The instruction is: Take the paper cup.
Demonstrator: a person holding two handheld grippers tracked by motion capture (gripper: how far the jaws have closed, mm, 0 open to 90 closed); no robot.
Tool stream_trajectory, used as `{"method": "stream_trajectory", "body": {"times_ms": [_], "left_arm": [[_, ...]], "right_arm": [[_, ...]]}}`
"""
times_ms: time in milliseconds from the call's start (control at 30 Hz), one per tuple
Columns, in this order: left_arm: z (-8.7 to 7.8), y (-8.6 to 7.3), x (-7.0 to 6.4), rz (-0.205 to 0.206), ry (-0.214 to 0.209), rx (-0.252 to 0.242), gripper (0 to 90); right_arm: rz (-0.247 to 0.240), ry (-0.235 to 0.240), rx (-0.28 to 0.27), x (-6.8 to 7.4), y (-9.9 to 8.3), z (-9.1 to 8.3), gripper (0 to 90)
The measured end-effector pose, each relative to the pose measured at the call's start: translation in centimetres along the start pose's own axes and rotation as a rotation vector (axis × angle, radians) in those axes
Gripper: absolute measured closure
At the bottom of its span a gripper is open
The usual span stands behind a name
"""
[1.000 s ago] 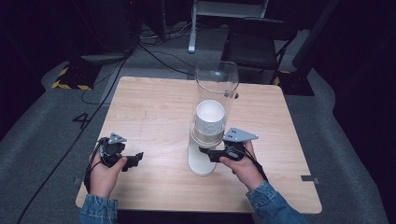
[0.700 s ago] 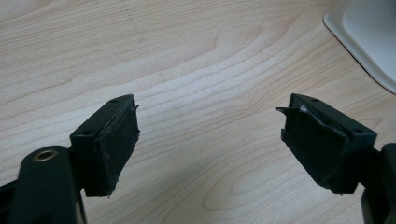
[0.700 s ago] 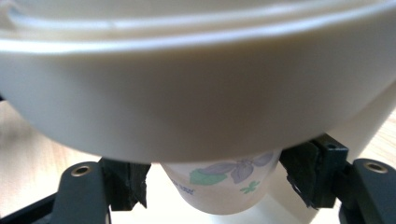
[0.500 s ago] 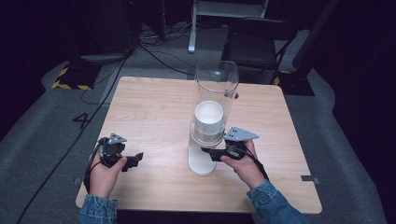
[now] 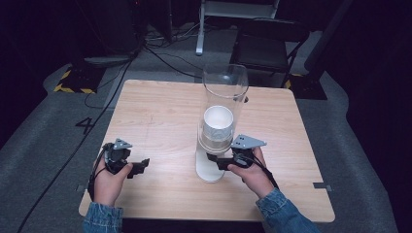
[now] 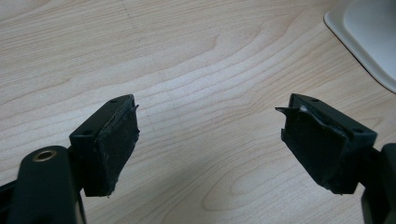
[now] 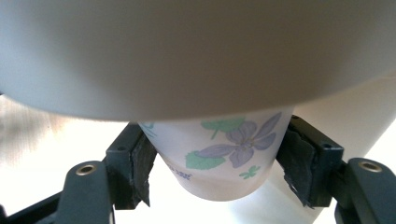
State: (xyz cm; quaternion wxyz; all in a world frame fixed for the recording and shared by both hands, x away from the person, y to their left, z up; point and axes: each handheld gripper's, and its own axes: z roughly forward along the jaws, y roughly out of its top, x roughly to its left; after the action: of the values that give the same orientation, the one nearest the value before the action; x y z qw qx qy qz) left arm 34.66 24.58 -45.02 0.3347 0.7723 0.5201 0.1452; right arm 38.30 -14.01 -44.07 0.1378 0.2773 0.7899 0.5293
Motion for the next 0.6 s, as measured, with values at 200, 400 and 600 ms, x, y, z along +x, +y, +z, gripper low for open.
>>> {"method": "stream_trajectory", "body": {"times_ms": [200, 400, 600], "left_arm": [[0.0, 0.0, 0.0, 0.001, -0.001, -0.002, 18.6], [-0.1, 0.0, 0.1, -0.003, 0.001, -0.001, 18.6], [-0.1, 0.0, 0.1, -0.003, 0.000, -0.001, 18.7]], "right_arm": [[0.056, 0.040, 0.015, 0.3, -0.2, 0.2, 34.0], [0.064, 0.041, 0.042, 0.0, -1.0, 0.6, 34.2], [0.041, 0.026, 0.044, 0.0, -1.4, 0.7, 34.2]]}}
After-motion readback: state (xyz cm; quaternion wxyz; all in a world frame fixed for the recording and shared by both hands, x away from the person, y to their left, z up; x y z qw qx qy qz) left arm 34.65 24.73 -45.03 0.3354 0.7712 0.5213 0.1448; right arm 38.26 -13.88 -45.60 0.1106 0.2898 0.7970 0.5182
